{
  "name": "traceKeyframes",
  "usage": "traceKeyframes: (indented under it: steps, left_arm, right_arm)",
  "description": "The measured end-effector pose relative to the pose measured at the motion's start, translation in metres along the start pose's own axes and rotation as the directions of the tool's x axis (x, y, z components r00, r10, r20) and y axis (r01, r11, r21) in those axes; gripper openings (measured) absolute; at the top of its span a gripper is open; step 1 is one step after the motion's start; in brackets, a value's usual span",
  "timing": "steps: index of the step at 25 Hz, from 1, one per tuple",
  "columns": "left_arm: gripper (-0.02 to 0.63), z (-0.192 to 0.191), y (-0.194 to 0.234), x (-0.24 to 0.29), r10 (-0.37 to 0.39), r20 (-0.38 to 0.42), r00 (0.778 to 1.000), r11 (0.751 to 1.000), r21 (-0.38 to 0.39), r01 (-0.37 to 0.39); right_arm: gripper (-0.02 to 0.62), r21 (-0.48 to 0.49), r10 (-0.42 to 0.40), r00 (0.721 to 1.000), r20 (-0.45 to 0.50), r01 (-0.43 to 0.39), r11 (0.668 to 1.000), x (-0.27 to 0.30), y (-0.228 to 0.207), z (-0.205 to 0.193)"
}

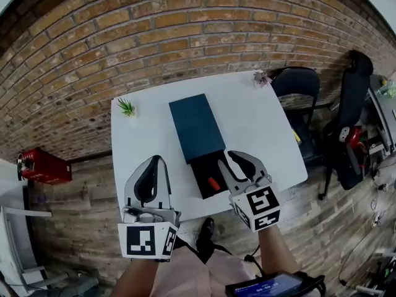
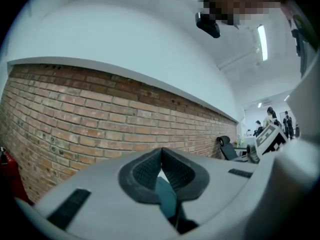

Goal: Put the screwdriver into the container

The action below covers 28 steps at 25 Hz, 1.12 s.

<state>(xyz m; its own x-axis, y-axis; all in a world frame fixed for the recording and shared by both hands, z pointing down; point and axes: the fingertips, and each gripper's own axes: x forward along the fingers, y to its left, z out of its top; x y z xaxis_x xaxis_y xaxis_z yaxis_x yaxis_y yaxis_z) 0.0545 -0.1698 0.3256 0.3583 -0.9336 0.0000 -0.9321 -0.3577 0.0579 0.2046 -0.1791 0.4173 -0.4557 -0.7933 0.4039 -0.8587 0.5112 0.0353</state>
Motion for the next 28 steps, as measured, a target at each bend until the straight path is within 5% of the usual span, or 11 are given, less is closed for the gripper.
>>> traceKeyframes:
  steps: [11, 28]
  left_arm:
    - [0.012, 0.096, -0.015, -0.001, -0.05, 0.173, 0.984, 0.997, 0.07, 0.038]
    - [0.012, 0.115, -0.018, 0.001, -0.103, 0.212, 0.972, 0.993, 0.086, 0.086]
  right_arm:
    - [0.002, -0.033, -0.147, 0.928, 0.342, 0.168, 0.985, -0.059, -0.004, 0.128]
    - [-0.002, -0.031, -0.19, 0.894, 0.405, 0.221, 0.975, -0.075, 0.001, 0.153]
